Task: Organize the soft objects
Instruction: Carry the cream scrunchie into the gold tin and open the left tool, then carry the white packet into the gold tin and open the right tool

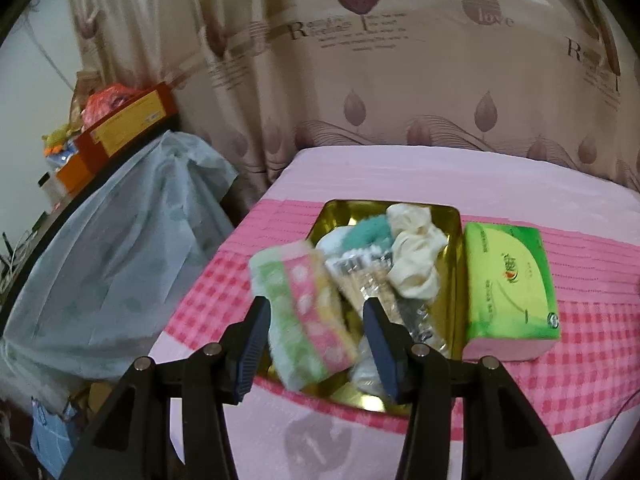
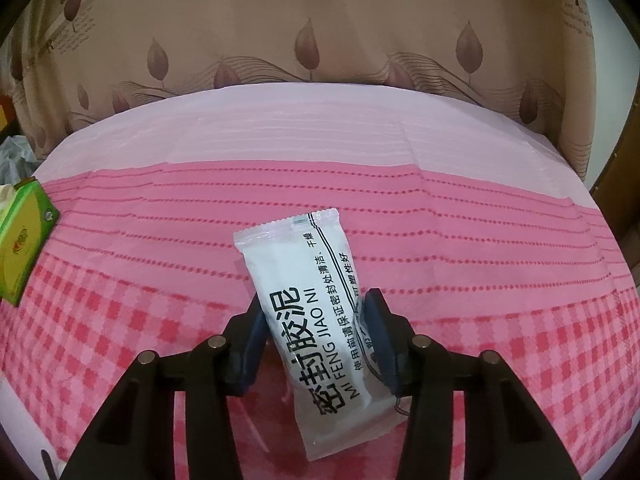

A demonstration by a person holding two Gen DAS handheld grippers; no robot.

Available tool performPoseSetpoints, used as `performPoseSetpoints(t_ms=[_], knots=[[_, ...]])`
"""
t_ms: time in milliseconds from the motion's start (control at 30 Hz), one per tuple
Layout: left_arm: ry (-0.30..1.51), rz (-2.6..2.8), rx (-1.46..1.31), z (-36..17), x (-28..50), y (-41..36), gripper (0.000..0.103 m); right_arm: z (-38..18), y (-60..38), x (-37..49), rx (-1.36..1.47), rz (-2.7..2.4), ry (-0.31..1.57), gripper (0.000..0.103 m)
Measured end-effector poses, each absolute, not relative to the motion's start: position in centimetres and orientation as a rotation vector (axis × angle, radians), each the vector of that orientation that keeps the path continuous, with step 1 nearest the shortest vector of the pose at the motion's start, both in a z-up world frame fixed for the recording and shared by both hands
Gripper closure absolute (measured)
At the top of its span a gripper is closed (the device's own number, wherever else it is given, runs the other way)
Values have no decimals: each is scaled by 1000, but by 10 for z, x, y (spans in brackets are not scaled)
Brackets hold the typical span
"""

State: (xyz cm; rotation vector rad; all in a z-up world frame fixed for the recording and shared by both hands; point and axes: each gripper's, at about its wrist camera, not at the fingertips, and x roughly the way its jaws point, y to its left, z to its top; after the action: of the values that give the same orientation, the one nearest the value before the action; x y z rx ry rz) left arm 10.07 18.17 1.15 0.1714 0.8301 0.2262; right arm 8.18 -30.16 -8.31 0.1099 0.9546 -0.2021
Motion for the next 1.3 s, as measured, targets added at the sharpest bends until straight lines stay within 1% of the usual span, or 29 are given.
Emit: performPoseSetpoints(t_ms=[200,367,600,800,1067,1300], knots=[[834,258,137,5,83,197,54,-74,-277,81,131,-158,957,62],[840,273,130,-1,74,208,54,-52,-244,88,120,-95,922,63],[829,288,97,1,70,218,53,-9,-157,113,66,83,872,63],[826,311,59,1,69,229,53,13,-64,134,13,257,849,63],[836,333,13,-2,69,242,53,16,44,156,-66,428,848,63],[822,366,-15,1,68,253,53,3,91,177,-105,473,878,63]])
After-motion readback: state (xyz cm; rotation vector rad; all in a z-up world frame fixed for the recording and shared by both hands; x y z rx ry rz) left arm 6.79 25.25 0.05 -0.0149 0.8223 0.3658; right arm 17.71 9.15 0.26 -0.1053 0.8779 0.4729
